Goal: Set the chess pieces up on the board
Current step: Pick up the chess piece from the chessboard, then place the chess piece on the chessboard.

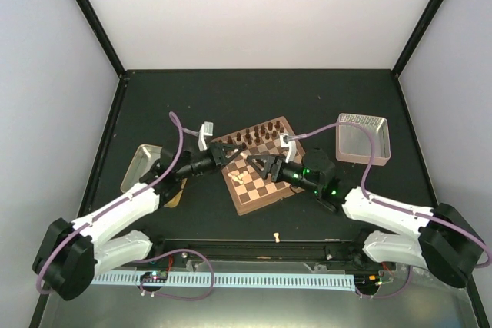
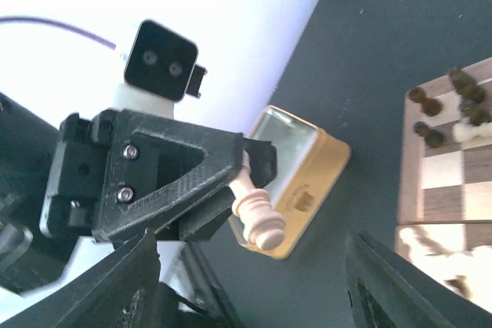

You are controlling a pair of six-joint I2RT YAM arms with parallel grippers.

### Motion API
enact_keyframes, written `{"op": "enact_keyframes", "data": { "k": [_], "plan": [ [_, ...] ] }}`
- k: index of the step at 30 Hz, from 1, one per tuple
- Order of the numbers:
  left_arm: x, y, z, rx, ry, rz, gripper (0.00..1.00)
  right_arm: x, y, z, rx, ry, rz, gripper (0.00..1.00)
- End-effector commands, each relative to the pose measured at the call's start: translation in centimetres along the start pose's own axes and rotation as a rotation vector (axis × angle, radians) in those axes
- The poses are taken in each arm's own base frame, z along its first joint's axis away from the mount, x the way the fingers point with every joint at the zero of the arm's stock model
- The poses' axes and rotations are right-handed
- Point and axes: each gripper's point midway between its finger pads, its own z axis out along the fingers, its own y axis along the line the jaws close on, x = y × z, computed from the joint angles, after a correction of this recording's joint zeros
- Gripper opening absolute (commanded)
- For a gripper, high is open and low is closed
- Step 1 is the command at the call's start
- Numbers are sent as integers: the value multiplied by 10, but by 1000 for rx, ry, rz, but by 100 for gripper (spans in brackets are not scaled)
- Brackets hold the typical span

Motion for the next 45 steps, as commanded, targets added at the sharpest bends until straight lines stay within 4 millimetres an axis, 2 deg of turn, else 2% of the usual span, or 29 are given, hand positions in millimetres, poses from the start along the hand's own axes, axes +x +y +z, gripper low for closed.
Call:
{"op": "enact_keyframes", "data": {
  "k": [1, 4, 7, 11, 16, 21, 22, 24, 26, 28, 30, 34, 37, 39, 45],
  "plan": [
    [-23, -41, -13, 123, -95, -112, 2, -26, 25, -2, -119, -109, 230, 65],
    [-24, -49, -18, 155, -104, -165, 2, -29, 31, 1, -154, -108, 258, 59],
    [-22, -49, -20, 179, -105, -217, 2, -34, 44, 6, -208, -100, 270, 52],
    [-21, -52, -19, 203, -91, -237, 2, -36, 51, 16, -239, -80, 292, 41],
    [-20, -49, -19, 197, -89, -249, 2, -39, 52, 19, -243, -84, 311, 29],
    [-17, -45, -19, 186, -83, -248, 2, -42, 50, 17, -220, -97, 305, 11],
    [-17, -44, -19, 182, -81, -241, 5, -42, 50, 17, -211, -93, 299, 9],
    [-16, -49, -19, 188, -76, -187, 22, -40, 45, 17, -169, -86, 286, 5],
    [-16, -52, -21, 158, -71, -109, 40, -37, 36, 13, -113, -76, 260, 3],
    [-16, -45, -24, 71, -78, -19, 55, -27, 15, 7, 2, -39, 211, 3],
    [-16, -27, -32, -48, -102, 73, 61, -20, -6, -3, 131, 7, 146, 2],
    [-19, 9, -55, -241, -176, 239, 66, -10, -49, -33, 442, 122, -29, 2],
    [-21, 25, -75, -343, -217, 353, 66, -2, -69, -54, 607, 230, -124, 3],
    [-21, 26, -87, -376, -230, 434, 67, 2, -80, -63, 696, 300, -164, 2],
    [-16, 5, -116, -363, -266, 620, 67, 4, -95, -73, 855, 451, -222, 1]
  ]
}}
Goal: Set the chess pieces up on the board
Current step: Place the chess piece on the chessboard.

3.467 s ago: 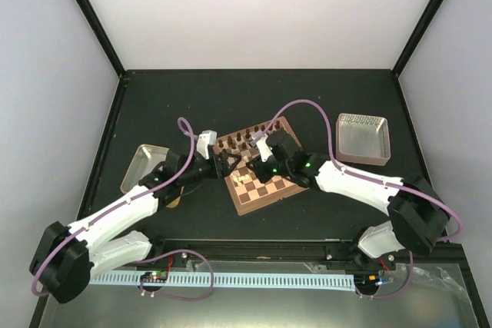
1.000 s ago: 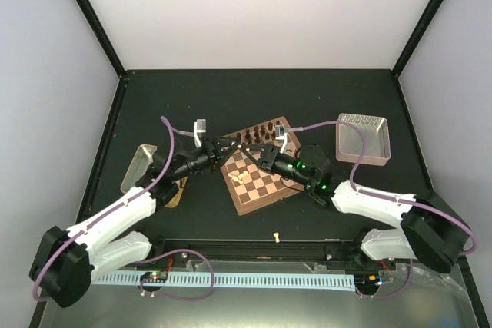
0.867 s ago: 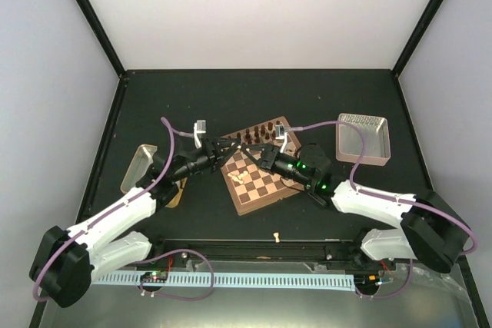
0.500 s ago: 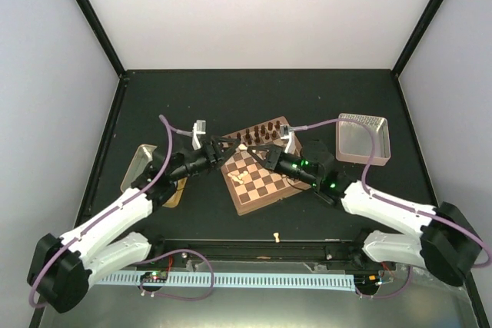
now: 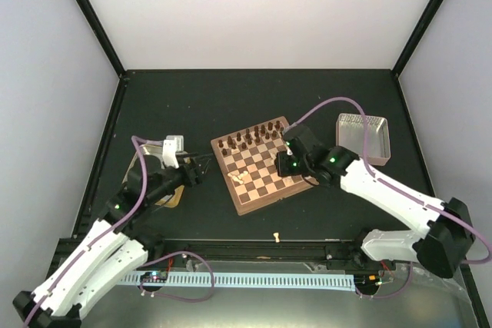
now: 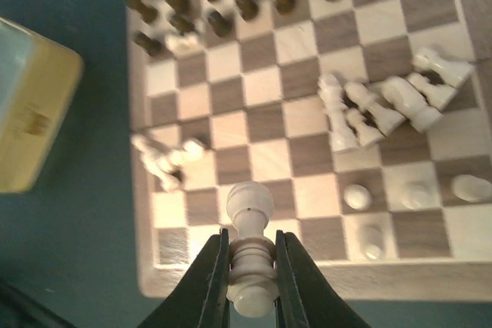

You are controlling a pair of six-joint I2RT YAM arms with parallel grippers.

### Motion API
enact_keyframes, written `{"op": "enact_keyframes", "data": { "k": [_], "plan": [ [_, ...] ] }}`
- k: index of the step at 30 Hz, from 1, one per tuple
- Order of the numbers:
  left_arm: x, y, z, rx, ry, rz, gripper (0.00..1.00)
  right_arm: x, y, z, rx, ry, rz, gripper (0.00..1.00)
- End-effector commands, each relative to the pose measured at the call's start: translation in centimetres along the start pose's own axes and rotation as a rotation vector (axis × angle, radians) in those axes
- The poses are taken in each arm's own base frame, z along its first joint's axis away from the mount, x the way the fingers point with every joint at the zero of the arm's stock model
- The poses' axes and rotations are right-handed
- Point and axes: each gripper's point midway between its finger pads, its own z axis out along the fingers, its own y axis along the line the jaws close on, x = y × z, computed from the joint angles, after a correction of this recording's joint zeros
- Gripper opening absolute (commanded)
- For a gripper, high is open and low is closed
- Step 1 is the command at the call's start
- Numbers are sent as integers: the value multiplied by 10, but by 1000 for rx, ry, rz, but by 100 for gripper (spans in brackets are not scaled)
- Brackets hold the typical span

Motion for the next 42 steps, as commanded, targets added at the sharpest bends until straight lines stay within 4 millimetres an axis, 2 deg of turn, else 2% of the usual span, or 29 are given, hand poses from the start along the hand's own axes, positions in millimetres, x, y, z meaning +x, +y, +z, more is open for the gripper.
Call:
{"op": "enact_keyframes", "data": {
  "k": [1, 4, 8, 13, 19, 27, 33, 36, 42],
  "plan": [
    [-4, 9, -25, -72, -28, 200, 68, 25, -38, -1, 216, 173, -123, 1],
    [-5, 12, -37, -96, -39, 228, 68, 29, -38, 6, 246, 237, -143, 1],
    [-3, 6, -44, -64, -41, 233, 69, 38, -32, 20, 248, 315, -174, 1],
    [-3, 9, -46, -72, -63, 233, 69, 54, -23, 40, 263, 413, -230, 1],
    [-4, 9, -48, -70, -77, 232, 70, 67, -16, 53, 278, 483, -275, 2],
    [-5, 9, -48, -70, -82, 230, 70, 83, -17, 66, 287, 537, -290, 3],
    [-4, 10, -47, -71, -75, 229, 70, 87, -22, 78, 308, 551, -300, 5],
    [-3, 11, -46, -73, -76, 228, 70, 88, -24, 81, 316, 558, -307, 8],
    [-3, 11, -45, -75, -73, 226, 70, 82, -22, 80, 321, 529, -303, 30]
  ]
}}
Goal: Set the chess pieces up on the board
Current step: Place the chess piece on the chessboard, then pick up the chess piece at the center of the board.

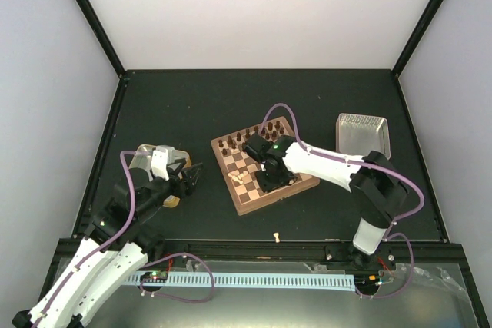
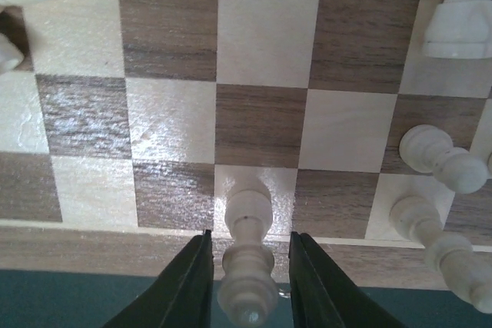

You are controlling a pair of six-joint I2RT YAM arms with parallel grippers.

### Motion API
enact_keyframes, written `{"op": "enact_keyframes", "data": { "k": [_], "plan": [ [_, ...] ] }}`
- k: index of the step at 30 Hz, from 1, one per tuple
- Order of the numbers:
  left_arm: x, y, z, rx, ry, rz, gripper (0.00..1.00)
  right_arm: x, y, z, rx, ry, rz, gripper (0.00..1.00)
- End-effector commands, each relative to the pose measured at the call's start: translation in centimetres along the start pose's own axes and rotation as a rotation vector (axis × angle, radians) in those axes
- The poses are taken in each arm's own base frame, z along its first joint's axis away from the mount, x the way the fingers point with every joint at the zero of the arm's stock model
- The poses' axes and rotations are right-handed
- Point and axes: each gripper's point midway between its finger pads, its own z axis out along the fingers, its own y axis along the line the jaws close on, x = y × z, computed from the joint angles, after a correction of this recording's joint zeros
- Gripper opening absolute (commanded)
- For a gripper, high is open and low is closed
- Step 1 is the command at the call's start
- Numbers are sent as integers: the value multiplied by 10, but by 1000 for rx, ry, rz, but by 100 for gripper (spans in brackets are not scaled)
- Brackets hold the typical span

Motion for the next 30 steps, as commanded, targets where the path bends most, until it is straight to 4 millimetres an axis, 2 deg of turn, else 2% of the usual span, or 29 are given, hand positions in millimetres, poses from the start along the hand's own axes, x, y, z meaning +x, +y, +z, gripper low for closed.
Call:
{"op": "enact_keyframes", "data": {
  "k": [1, 8, 12, 15, 20, 26, 30],
  "plan": [
    [-5, 1, -1, -16, -12, 12, 70, -8, 1, -2, 10, -38, 7, 32],
    [-4, 2, 0, -17, -3, 13, 71, -16, -4, -29, 5, -135, 58, 41],
    [-3, 2, 1, -20, 2, 10, 71, -10, -11, -47, -10, -188, 110, 45],
    [-3, 3, 2, -26, 1, 10, 71, 4, -16, -55, -38, -210, 168, 45],
    [-5, 8, 1, -50, -10, 6, 71, 37, -17, -56, -57, -204, 220, 46],
    [-3, 8, 2, -51, 1, 5, 71, 82, 13, -37, -96, -113, 178, 50],
    [-4, 9, 2, -59, -4, 4, 72, 101, 32, -26, -93, -60, 128, 53]
  ]
}}
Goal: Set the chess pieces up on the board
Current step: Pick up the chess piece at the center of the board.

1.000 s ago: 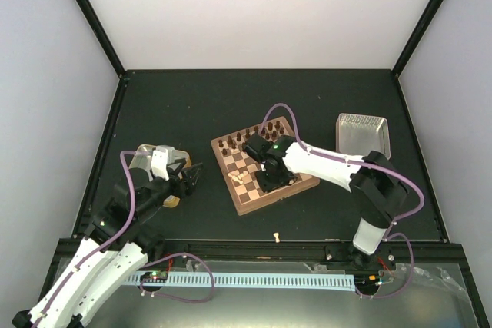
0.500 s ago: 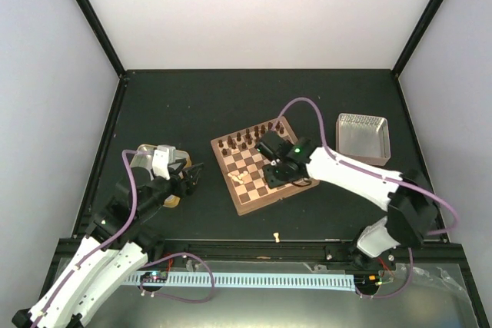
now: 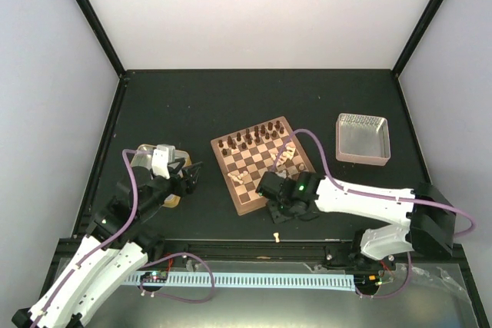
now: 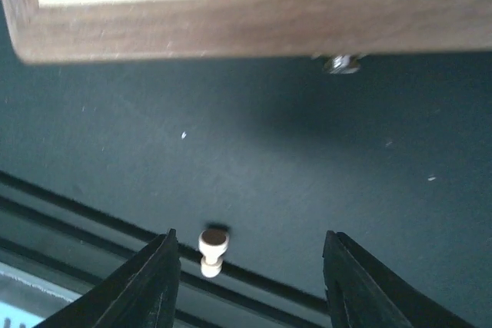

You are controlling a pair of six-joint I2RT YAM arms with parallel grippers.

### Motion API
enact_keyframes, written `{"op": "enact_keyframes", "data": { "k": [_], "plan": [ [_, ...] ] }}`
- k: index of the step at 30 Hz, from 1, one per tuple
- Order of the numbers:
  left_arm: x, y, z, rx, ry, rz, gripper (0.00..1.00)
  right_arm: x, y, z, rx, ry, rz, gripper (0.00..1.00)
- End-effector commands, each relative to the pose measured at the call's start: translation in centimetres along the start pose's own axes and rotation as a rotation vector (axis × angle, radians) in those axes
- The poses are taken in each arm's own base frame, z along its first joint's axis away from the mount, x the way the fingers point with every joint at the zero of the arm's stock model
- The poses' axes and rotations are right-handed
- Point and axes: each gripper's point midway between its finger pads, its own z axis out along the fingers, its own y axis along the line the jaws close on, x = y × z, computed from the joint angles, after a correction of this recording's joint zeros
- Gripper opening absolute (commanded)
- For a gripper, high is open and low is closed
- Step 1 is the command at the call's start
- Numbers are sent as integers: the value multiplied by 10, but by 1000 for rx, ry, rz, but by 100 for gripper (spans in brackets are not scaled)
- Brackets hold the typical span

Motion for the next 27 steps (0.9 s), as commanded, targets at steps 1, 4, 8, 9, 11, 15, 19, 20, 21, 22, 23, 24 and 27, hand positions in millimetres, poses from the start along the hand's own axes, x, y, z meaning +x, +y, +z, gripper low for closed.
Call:
{"op": "enact_keyframes", "data": {
  "k": [1, 4, 8, 9, 11, 15, 19, 20, 21, 22, 23, 24, 27],
  "plan": [
    [-5, 3, -2, -22, -13, 5, 72, 18, 16, 9, -7, 46, 12, 53],
    [-6, 3, -3, -22, -15, 5, 72, 27, 22, 18, -6, 72, -2, 53],
    [-5, 3, -2, -25, -11, 4, 72, 37, 30, 32, -15, 112, -17, 51],
    [-5, 3, -2, -24, -9, 5, 72, 40, 31, 36, -11, 123, -23, 50],
    [-5, 3, -2, -26, -10, 5, 72, 44, 30, 41, 4, 143, -28, 46],
    [-4, 4, 0, -29, -7, 4, 72, 50, 30, 45, 8, 165, -26, 41],
    [-3, 4, 1, -30, 2, 4, 72, 58, 30, 50, -4, 195, -21, 40],
    [-2, 4, 2, -28, 3, 4, 72, 60, 31, 51, -13, 203, -20, 40],
    [-3, 4, 2, -28, 2, 4, 72, 62, 32, 53, -18, 212, -18, 40],
    [-2, 4, 2, -28, 3, 4, 72, 64, 33, 55, -24, 219, -21, 40],
    [-2, 4, 2, -28, 4, 4, 72, 65, 33, 57, -22, 226, -21, 39],
    [-2, 4, 2, -29, 4, 3, 72, 66, 33, 59, -17, 230, -21, 38],
    [-2, 4, 2, -30, 4, 4, 72, 66, 32, 64, -9, 234, -20, 33]
  ]
}}
